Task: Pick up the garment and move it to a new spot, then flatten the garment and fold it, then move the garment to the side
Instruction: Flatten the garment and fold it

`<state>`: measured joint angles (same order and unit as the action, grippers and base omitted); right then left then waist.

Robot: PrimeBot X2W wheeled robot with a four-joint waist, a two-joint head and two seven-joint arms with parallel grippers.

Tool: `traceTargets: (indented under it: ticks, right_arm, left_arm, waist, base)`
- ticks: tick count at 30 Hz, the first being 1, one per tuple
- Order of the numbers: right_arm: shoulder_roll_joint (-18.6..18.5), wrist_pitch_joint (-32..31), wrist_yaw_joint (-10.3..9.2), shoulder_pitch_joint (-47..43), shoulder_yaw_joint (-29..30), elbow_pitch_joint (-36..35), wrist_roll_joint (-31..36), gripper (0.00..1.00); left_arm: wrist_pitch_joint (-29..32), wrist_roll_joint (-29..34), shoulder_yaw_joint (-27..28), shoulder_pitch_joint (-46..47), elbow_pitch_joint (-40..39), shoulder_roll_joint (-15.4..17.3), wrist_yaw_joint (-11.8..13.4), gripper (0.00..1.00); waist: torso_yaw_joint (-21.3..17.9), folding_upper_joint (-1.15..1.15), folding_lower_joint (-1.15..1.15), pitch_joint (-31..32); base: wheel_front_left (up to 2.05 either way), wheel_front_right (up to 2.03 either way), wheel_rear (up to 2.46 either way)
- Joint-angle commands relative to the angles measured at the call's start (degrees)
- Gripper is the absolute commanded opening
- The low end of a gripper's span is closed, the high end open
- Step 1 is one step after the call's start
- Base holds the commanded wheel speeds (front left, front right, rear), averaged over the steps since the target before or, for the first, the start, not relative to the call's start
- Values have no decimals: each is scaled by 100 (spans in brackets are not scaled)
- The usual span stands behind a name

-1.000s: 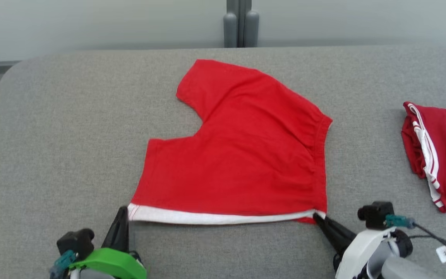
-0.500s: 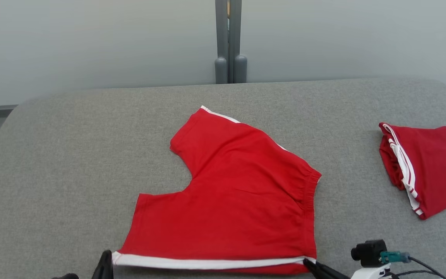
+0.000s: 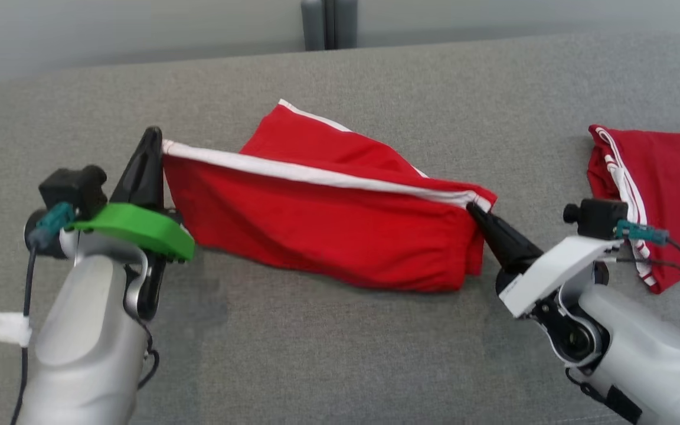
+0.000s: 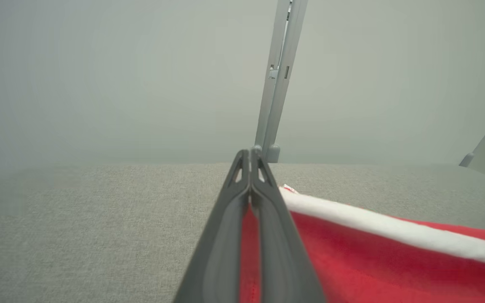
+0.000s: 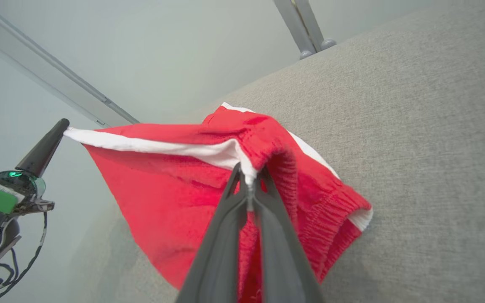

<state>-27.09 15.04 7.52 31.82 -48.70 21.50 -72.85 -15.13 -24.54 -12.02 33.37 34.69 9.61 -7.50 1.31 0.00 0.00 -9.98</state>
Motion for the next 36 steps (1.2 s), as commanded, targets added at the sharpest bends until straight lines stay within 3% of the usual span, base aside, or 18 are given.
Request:
traceTargets:
  ticks: [1, 13, 26, 27, 28, 29, 36]
  right_arm:
    - [50, 16, -8, 160, 57, 74, -8, 0]
    - [602, 15, -5, 877, 314, 319, 155, 0]
    - [910, 14, -11, 613, 714, 351, 639, 0]
    - [938, 14, -10, 603, 713, 365, 688, 30]
    - [958, 14, -11, 596, 678, 386, 747, 96]
    - [969, 13, -11, 604, 668, 408, 809, 100]
    - [936, 7, -9, 376, 1223, 404, 1440, 100]
  left_arm:
    - [5, 65, -57, 286, 186, 63, 7, 0]
    - [5, 634, -344, 2391, 1901, 170, 98, 0]
    - [5, 969, -255, 2729, 2377, 159, 261, 0]
    - [5, 963, -214, 2726, 2399, 152, 299, 0]
    - [5, 979, -192, 2712, 2398, 150, 326, 71]
    - [5, 996, -179, 2684, 2394, 138, 338, 100]
    - [5, 1160, -32, 2357, 1890, 67, 454, 100]
  waist:
    - [-403, 0, 0, -845]
    - [-1031, 0, 0, -1918]
    - [-1314, 0, 0, -2060]
    - [-1320, 0, 0, -2050]
    - [-1320, 0, 0, -2038]
    - [-1316, 0, 0, -2026]
    - [-1135, 0, 0, -1781]
  base:
    - [0, 0, 0]
    - [0, 0, 0]
    - [0, 0, 0]
    - [0, 0, 0]
    - [0, 0, 0]
    - [0, 0, 0]
    - [0, 0, 0]
